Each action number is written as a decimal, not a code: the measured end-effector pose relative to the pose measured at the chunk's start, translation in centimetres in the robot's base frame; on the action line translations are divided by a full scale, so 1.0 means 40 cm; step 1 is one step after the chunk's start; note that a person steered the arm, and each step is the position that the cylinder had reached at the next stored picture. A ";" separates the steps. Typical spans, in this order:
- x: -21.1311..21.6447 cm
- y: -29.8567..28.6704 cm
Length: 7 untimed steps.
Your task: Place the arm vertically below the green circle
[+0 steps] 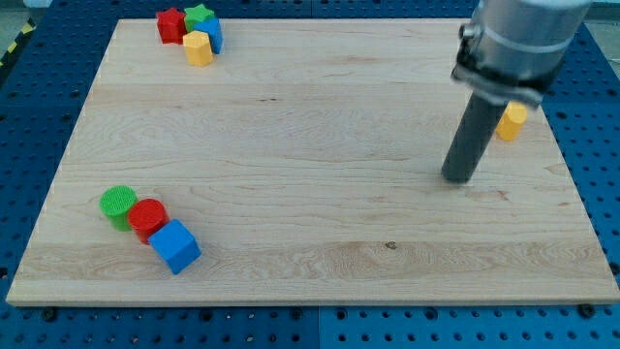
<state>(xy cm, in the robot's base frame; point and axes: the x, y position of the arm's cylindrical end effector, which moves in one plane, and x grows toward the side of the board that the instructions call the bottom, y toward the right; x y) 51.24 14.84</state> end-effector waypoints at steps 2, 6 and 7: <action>0.265 -0.194; 0.266 -0.572; 0.266 -0.600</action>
<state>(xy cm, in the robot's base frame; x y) 61.87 -9.16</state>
